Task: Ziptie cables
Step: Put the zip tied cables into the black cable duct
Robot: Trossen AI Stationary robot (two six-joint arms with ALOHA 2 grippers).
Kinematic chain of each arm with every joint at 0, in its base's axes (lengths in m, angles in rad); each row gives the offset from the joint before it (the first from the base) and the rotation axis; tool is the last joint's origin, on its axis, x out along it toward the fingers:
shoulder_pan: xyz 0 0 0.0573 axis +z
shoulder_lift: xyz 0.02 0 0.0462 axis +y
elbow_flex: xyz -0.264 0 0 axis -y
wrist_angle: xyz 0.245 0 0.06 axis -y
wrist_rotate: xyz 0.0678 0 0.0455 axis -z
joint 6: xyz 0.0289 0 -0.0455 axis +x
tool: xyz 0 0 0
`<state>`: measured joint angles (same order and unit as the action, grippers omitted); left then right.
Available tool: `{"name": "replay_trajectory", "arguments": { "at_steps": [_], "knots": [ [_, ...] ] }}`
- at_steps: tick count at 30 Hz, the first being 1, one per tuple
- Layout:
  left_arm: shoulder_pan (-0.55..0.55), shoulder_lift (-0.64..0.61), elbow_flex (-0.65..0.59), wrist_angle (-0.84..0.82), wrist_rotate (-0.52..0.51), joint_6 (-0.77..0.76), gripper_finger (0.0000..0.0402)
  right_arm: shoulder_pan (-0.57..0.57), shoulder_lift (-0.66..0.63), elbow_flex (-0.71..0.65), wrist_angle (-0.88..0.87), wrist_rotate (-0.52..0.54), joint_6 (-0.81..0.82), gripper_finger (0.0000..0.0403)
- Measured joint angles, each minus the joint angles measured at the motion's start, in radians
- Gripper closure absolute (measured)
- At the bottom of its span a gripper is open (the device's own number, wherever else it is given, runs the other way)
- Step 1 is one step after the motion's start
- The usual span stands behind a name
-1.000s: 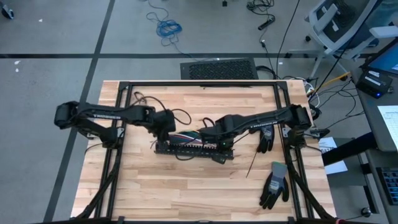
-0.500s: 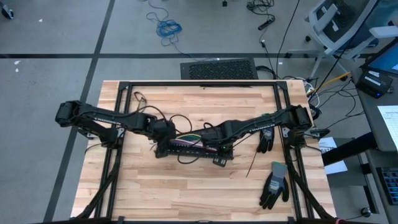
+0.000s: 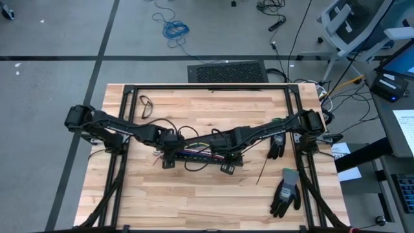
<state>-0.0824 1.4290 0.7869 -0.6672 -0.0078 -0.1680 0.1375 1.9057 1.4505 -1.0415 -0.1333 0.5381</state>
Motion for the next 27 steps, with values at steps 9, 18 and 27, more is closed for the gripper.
{"name": "replay_trajectory", "arguments": {
  "at_steps": [9,18,27],
  "knots": [
    [-0.019,0.036,0.0,0.008,0.039,0.025,0.0387,0.0,0.0,-0.04,0.047,-0.023,0.001,0.04],
    [-0.029,0.037,-0.002,-0.011,0.054,0.105,0.0387,0.0,0.0,-0.042,0.07,-0.008,-0.007,0.04],
    [-0.029,0.037,-0.002,-0.006,0.053,0.099,0.0387,-0.018,-0.009,-0.078,0.101,-0.035,0.001,0.04]
  ]
}}
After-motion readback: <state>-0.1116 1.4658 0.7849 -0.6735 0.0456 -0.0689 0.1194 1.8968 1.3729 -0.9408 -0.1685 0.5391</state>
